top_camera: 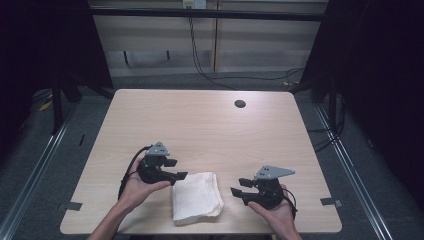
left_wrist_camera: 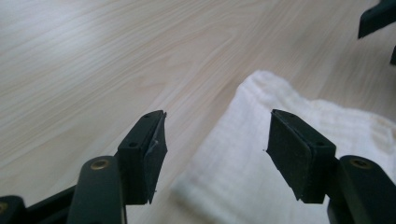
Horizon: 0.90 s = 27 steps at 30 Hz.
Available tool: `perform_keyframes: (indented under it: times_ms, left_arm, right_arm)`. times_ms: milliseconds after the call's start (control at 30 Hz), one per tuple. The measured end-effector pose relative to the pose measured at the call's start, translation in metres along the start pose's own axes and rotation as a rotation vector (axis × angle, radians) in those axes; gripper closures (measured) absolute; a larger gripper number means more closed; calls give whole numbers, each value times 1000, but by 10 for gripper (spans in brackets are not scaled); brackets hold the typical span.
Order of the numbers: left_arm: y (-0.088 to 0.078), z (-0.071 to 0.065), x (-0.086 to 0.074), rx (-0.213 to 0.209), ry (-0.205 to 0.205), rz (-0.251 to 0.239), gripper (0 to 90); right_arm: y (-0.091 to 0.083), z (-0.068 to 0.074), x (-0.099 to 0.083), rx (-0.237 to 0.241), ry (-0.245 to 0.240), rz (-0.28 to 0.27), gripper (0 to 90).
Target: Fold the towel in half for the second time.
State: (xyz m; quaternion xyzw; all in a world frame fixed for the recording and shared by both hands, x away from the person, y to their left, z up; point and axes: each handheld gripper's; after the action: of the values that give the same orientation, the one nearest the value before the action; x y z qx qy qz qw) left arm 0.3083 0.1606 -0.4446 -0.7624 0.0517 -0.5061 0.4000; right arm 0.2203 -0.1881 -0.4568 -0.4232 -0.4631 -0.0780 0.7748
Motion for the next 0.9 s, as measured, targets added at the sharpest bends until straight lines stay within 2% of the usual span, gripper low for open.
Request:
perform_keyframes:
  times_ms: [233, 367, 433, 500, 567, 633, 733, 800, 833, 867, 900]
  left_arm:
    - [-24, 5, -24, 15, -22, -9, 338]
    - [-29, 7, -42, 68, -59, -13, 328]
    - [-31, 9, -51, 48, -116, -20, 320]
    - [-34, 8, -55, 53, -117, -28, 310]
    - [-40, 7, -58, 32, -112, -36, 285]
    - [-47, 6, -65, 23, -125, -41, 284]
    - [-56, 7, -79, 53, -137, -36, 275]
    - [-61, 9, -87, 62, -165, -53, 269]
    - [-63, 12, -89, 57, -171, -45, 269]
    - [-67, 15, -89, 72, -179, -47, 269]
    - [-72, 21, -89, 88, -218, -113, 270]
  right_arm:
    - [-9, -9, -1, -10, 2, -5, 472]
    - [-14, -17, -3, -23, 8, -4, 460]
    - [-16, -20, -6, -16, 10, -3, 450]
    - [-18, -23, -8, -26, 10, 1, 445]
    - [-21, -28, -11, -44, 13, 9, 434]
    - [-22, -32, -14, -59, 33, 14, 453]
    - [-23, -38, -23, -63, 78, -16, 443]
    - [-24, -39, -25, -93, 49, -6, 440]
    - [-25, -39, -25, -102, 42, -13, 437]
    - [-27, -40, -25, -96, 45, -28, 437]
    - [-29, -42, -25, -99, 45, -36, 436]
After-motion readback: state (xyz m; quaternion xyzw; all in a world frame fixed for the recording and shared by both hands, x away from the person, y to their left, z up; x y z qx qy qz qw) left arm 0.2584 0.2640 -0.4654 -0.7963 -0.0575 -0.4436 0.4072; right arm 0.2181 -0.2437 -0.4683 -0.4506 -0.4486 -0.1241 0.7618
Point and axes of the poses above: each handheld gripper's, and its own axes: y roughly forward along the jaws, x roughly out of its top, z roughly to its left
